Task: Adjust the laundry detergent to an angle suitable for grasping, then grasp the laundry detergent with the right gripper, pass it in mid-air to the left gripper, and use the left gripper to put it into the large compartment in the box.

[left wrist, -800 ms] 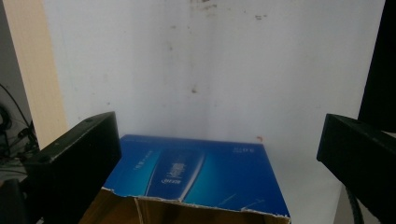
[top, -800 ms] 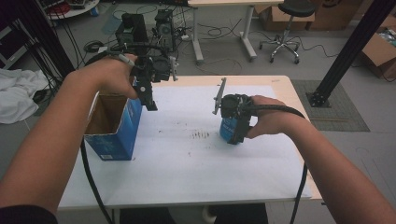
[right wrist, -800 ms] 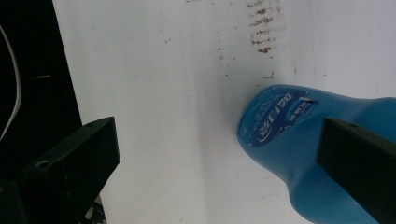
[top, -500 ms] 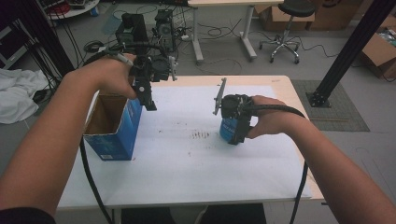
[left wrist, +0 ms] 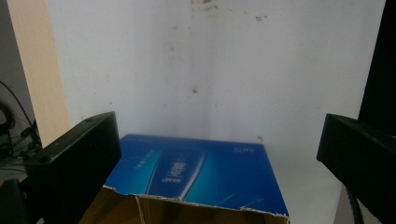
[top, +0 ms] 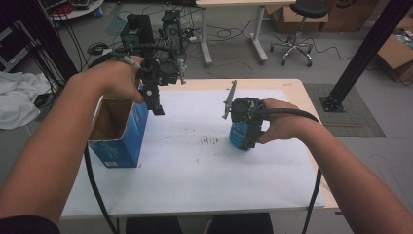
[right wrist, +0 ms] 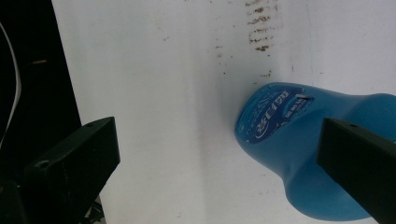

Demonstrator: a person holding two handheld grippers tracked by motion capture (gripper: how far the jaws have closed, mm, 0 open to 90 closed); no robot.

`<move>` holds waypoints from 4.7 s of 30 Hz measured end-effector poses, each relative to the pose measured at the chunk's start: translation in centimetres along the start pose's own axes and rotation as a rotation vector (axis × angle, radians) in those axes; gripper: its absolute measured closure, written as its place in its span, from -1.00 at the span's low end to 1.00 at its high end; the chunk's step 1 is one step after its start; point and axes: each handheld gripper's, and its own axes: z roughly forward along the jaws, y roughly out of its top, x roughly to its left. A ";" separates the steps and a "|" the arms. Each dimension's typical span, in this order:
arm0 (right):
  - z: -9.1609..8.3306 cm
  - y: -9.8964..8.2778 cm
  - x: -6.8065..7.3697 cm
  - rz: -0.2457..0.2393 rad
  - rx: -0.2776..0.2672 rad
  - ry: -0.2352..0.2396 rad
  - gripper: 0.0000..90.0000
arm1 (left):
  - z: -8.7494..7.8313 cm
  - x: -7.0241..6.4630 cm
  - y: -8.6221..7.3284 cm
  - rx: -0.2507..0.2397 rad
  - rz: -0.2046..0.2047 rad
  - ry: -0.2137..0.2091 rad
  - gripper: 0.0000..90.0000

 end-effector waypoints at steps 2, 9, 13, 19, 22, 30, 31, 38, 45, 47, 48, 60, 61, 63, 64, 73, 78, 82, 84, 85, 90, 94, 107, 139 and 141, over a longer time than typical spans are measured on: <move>0.0 0.1 0.0 0.002 -0.001 -0.001 -1.00 | 0.0 0.0 -0.1 -0.001 -0.003 0.001 -1.00; -0.1 -0.1 0.1 0.003 0.000 -0.003 -1.00 | -0.1 -0.1 0.0 -0.001 0.003 0.002 -1.00; -0.1 -0.2 0.1 0.009 -0.008 -0.002 -1.00 | 0.0 -0.2 0.1 0.002 0.008 -0.001 -1.00; 0.3 -0.4 0.2 0.014 -0.008 0.001 -1.00 | 0.5 -0.3 0.2 -0.001 0.008 -0.005 -1.00; 0.4 -0.6 0.2 0.013 -0.030 0.003 -1.00 | 0.4 -0.3 0.0 0.002 0.006 -0.003 -1.00; -0.2 -2.8 -0.1 0.042 -0.237 0.037 -1.00 | 0.4 -0.3 0.0 -0.011 0.002 0.000 -1.00; -0.3 -3.0 0.0 0.045 -0.264 0.033 -1.00 | 0.5 -0.3 0.0 -0.006 0.004 -0.001 -1.00; -0.5 -4.4 0.6 0.063 -0.423 -0.009 -1.00 | 0.7 -0.4 0.3 -0.012 0.012 -0.002 -1.00; -0.9 -6.4 1.5 0.104 -0.599 -0.052 -1.00 | 0.7 -0.7 0.1 -0.017 0.013 -0.001 -1.00; -0.8 -7.2 1.7 0.126 -0.623 -0.064 -1.00 | 0.6 -0.7 0.0 -0.020 0.014 0.000 -1.00; -0.8 -7.7 1.8 0.134 -0.630 -0.069 -1.00 | 0.6 -0.7 0.0 -0.021 0.015 0.001 -1.00; -0.2 -12.2 2.5 0.263 -0.691 -0.144 -1.00 | 0.3 -1.2 -0.2 -0.034 0.026 0.008 -1.00; 0.0 -12.5 2.5 0.272 -0.692 -0.152 -1.00 | 0.3 -1.2 -0.2 -0.038 0.025 0.009 -1.00; 0.2 -13.1 2.5 0.294 -0.700 -0.158 -1.00 | 0.2 -1.3 -0.3 -0.037 0.028 0.010 -1.00; 0.5 -13.5 2.5 0.306 -0.703 -0.167 -1.00 | 0.2 -1.4 -0.3 -0.038 0.028 0.012 -1.00; 2.2 -16.1 1.8 0.405 -0.736 -0.218 -1.00 | 0.1 -1.7 -0.5 -0.037 0.025 0.013 -1.00; 3.2 -16.8 1.3 0.441 -0.747 -0.241 -1.00 | 0.1 -1.8 -0.5 -0.042 0.033 0.013 -1.00; 4.1 -16.8 0.9 0.460 -0.758 -0.262 -1.00 | 0.1 -1.9 -0.5 -0.037 0.030 0.017 -1.00; 4.6 -16.7 0.7 0.472 -0.764 -0.276 -1.00 | 0.1 -1.9 -0.5 -0.037 0.032 0.018 -1.00; 4.8 -16.7 0.6 0.475 -0.767 -0.271 -1.00 | 0.1 -2.0 -0.5 -0.036 0.033 0.018 -1.00; 6.1 -16.1 0.0 0.484 -0.769 -0.266 -1.00 | 0.0 -2.2 -0.5 -0.034 0.042 0.018 -1.00; 7.0 -15.8 -0.3 0.485 -0.777 -0.262 -1.00 | 0.0 -2.4 -0.4 -0.031 0.045 0.018 -1.00; 9.0 -15.4 -1.2 0.500 -0.775 -0.245 -1.00 | 0.1 -2.5 0.0 -0.027 0.051 0.023 -1.00; 11.9 -12.7 -2.8 0.511 -0.820 -0.228 -1.00 | 0.5 -3.0 0.2 -0.024 0.062 0.025 -1.00; 12.2 -12.6 -2.8 0.518 -0.828 -0.225 -1.00 | 0.5 -3.1 0.1 -0.024 0.063 0.025 -1.00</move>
